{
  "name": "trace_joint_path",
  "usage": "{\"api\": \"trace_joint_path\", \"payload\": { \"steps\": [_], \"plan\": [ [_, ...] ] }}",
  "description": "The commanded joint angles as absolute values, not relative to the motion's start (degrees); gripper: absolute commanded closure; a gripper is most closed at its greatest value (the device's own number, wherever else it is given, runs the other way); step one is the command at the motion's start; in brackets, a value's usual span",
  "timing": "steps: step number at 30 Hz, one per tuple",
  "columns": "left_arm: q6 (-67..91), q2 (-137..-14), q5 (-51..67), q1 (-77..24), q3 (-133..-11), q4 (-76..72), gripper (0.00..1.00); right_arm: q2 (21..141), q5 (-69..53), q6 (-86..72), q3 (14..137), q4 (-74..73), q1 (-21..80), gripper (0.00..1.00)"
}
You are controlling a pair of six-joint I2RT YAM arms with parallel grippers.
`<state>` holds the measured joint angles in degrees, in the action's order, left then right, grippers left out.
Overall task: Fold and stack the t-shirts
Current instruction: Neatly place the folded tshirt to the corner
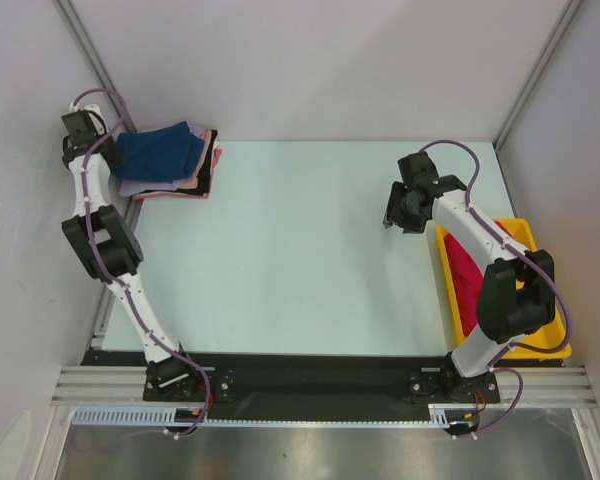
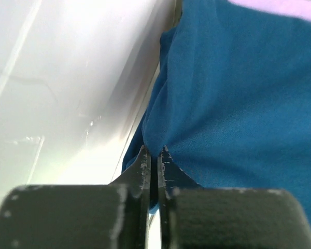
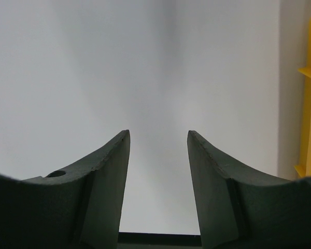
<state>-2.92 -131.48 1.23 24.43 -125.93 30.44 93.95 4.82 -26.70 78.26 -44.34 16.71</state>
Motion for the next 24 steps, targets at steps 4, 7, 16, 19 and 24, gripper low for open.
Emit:
{"api": "trace_joint_path", "payload": {
  "steps": [4,7,16,19,24],
  "plan": [
    [-5.5,-132.0,1.1,25.6,-125.1,30.8,0.37,92.2,5.7,-25.7,80.5,-44.2,16.9,0.46],
    [-6.1,-131.6,0.4,25.4,-125.2,30.6,0.14,92.2,5.5,-25.7,80.5,-44.0,16.9,0.46],
    [-12.4,-123.3,0.2,20.7,-116.0,25.3,0.08,92.2,4.0,-26.1,79.8,-42.5,16.9,0.46],
    [-15.6,-119.5,-1.7,17.8,-109.2,20.6,0.09,92.1,4.0,-26.0,79.6,-42.7,17.0,0.46],
    [-18.8,-118.4,-3.8,13.7,-104.3,15.8,0.10,91.4,4.0,-25.9,78.7,-42.5,16.9,0.46]
  ]
}}
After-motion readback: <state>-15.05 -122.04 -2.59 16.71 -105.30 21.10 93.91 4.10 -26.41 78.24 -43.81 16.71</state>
